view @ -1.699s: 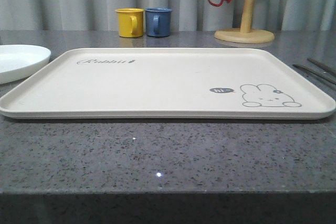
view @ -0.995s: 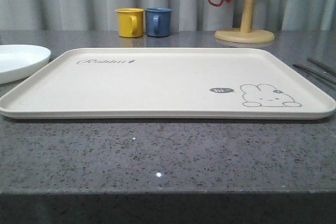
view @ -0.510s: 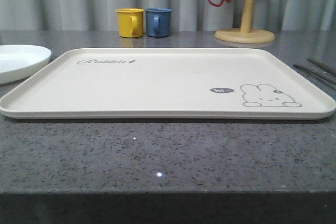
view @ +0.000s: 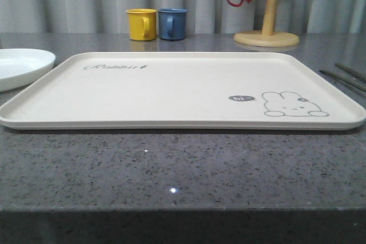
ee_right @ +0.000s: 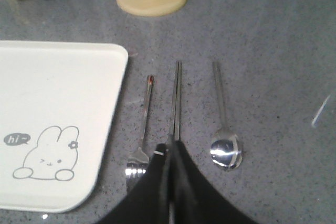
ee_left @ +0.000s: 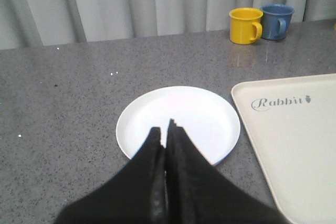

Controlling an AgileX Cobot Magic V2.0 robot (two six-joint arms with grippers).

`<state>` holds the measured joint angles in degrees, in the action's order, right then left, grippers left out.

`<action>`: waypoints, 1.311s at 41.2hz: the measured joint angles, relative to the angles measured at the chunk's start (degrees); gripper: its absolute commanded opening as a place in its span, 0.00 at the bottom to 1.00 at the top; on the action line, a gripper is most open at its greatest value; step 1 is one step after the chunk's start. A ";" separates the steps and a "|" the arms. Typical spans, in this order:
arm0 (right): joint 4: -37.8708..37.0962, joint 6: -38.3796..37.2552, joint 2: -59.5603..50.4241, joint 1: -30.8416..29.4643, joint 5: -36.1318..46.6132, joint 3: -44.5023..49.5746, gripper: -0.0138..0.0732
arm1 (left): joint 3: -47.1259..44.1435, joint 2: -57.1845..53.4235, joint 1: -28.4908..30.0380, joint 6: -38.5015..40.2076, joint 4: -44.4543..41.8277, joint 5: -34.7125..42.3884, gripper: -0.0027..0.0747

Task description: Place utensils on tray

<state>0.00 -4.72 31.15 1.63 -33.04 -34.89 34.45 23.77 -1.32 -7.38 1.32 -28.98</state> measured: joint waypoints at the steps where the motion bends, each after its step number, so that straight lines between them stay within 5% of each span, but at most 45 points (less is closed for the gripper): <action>1: 0.00 0.00 0.65 0.00 -0.28 0.00 0.08 | -0.11 0.44 0.00 0.00 0.00 0.00 0.01; 5: 0.00 0.00 2.66 0.00 -1.26 0.00 0.12 | -0.62 1.45 0.00 0.00 0.00 -0.30 0.01; 9: 0.00 0.00 4.36 0.00 -2.14 0.00 0.32 | -1.01 2.11 0.00 0.00 0.00 -1.17 0.11; 14: 0.00 0.00 5.70 0.00 -3.61 0.00 0.64 | -1.01 2.54 0.00 0.00 0.00 -1.42 0.52; 19: 0.00 0.00 6.35 0.00 -4.15 0.00 0.75 | -1.01 2.66 0.00 0.00 0.00 -1.75 0.80; 31: 0.00 0.00 6.35 0.00 -4.15 0.00 0.74 | 7.56 13.44 0.00 0.00 -3.27 -16.34 0.75; 44: 0.00 0.00 6.35 0.00 -4.15 0.00 0.74 | 16.59 35.40 3.94 0.00 -3.60 -22.98 0.75; 54: 0.00 0.00 6.35 0.00 -4.15 0.00 0.74 | 24.42 50.31 16.52 -11.44 14.86 -20.72 0.75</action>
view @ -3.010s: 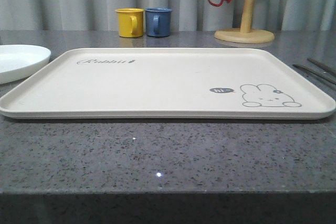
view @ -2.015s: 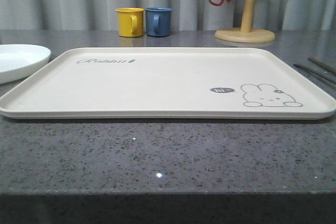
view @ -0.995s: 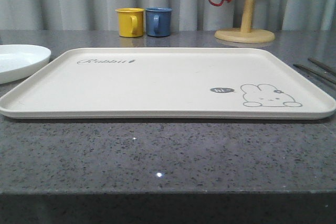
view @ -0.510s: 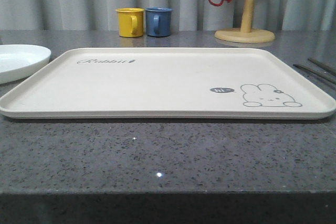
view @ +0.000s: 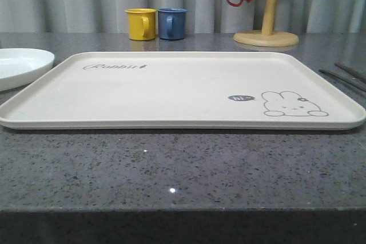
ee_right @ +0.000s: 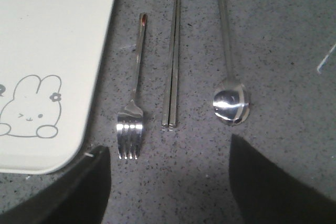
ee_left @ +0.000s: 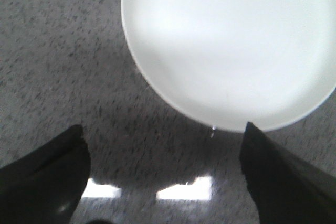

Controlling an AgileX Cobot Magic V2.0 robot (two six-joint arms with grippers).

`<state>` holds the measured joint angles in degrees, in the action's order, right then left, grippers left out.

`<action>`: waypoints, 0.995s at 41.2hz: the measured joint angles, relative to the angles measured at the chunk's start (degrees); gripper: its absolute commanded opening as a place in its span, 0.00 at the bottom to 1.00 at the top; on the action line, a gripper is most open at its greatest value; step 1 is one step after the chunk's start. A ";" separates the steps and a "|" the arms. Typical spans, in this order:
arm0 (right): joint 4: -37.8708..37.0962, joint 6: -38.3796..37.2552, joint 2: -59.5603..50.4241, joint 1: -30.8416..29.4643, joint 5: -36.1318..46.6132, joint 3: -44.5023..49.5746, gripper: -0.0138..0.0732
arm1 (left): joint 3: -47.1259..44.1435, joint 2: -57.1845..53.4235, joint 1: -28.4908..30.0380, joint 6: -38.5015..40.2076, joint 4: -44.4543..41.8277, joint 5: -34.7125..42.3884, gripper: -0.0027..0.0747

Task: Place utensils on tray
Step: 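Grasp the white plate rim with the left gripper and lift it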

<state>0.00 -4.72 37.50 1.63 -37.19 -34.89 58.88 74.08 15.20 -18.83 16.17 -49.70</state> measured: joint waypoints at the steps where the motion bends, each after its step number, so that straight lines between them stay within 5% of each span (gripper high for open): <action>1: 0.00 0.00 0.00 0.00 0.00 0.00 0.74 | 0.95 1.16 1.24 -1.76 2.16 0.03 0.75; 8: 0.00 0.00 0.00 0.00 0.00 0.00 0.74 | 6.60 10.66 5.17 -6.61 12.03 1.14 0.75; 41: 0.00 0.00 0.00 0.00 0.00 0.00 0.74 | 11.30 22.06 5.25 -7.71 14.34 0.64 0.41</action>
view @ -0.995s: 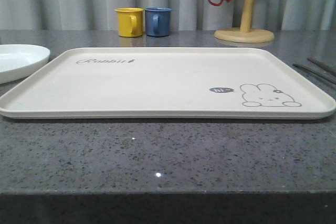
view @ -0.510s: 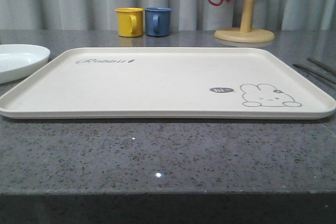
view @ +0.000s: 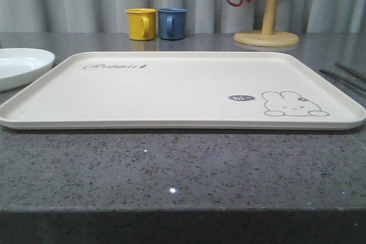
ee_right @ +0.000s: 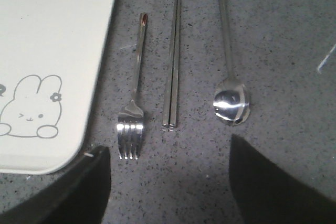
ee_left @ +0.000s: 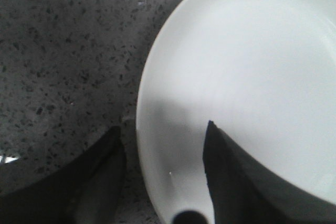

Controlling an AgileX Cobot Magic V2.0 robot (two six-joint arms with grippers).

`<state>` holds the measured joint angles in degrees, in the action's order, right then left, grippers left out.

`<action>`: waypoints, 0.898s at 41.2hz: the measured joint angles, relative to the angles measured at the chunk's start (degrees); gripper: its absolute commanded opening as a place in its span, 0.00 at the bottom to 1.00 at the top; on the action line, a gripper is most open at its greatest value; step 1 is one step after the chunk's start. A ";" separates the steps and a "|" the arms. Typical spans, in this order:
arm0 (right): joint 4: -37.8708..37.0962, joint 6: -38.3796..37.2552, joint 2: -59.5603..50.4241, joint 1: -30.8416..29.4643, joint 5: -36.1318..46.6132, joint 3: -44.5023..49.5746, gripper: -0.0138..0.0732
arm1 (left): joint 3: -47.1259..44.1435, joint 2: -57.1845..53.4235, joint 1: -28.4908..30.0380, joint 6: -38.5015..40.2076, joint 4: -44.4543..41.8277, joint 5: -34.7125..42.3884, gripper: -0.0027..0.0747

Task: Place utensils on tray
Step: 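Grasp the white plate rim with the left gripper and lift it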

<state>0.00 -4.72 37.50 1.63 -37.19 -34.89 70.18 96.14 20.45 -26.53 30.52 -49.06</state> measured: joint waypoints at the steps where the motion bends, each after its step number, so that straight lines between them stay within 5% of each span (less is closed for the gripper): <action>1: 0.00 0.00 0.00 0.00 0.00 0.00 0.74 | 0.00 0.15 0.00 0.00 0.00 -0.31 0.40; 14: 0.00 0.00 0.00 0.00 0.00 0.00 0.74 | 0.00 0.61 0.00 -1.12 0.00 -1.57 0.01; 37: 0.00 0.00 0.00 0.00 0.00 0.00 0.74 | 0.00 -7.30 0.00 -1.83 0.22 -2.17 0.01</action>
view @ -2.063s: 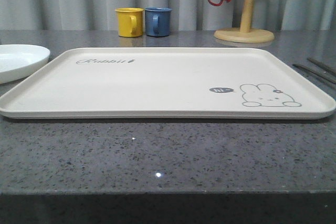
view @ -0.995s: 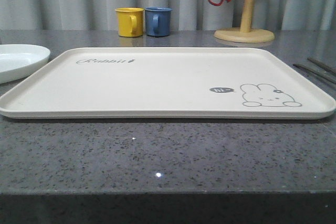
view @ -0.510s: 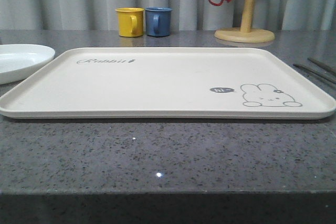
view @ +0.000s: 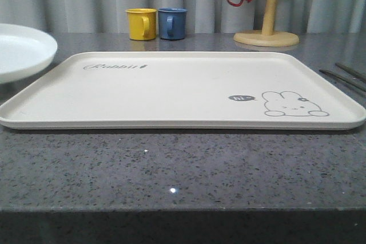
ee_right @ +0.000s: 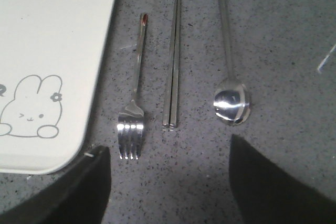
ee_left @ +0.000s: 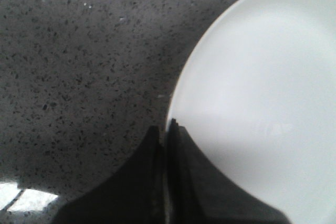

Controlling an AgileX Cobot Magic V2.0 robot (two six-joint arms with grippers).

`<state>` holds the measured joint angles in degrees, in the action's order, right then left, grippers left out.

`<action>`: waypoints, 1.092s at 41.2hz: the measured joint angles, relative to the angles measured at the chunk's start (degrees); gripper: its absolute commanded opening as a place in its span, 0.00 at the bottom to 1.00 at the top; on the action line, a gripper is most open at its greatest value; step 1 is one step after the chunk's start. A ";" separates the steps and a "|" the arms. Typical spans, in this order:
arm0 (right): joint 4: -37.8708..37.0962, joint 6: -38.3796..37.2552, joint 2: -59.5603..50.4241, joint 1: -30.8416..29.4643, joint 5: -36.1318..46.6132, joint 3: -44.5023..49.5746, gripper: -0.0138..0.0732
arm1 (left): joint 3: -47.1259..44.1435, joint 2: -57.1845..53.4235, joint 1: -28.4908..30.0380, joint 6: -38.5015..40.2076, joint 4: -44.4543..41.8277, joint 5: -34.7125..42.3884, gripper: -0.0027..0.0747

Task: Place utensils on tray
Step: 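Grasp the white plate rim with the left gripper and lift it, then lower the plate onto the tray's end and open the left gripper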

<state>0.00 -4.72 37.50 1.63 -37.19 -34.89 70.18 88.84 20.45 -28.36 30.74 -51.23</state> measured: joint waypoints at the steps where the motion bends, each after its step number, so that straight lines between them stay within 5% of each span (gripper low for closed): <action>1: 0.00 0.00 0.00 0.00 0.00 0.00 0.74 | 0.00 -0.95 0.00 -0.46 0.48 -0.05 0.01; 14: 0.00 0.00 0.00 0.00 0.00 0.00 0.74 | 0.00 -6.55 -2.05 -7.12 8.39 -5.63 0.01; 33: 0.00 0.00 0.00 0.00 0.00 0.00 0.74 | 0.00 -0.08 -20.90 -7.68 8.74 -4.32 0.01; 45: 0.00 0.00 0.00 0.00 0.00 0.00 0.74 | 0.00 5.61 -24.00 -7.68 8.74 -2.19 0.01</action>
<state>0.00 -4.72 37.50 1.63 -37.19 -34.89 70.18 94.45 -3.55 -36.04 39.48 -53.42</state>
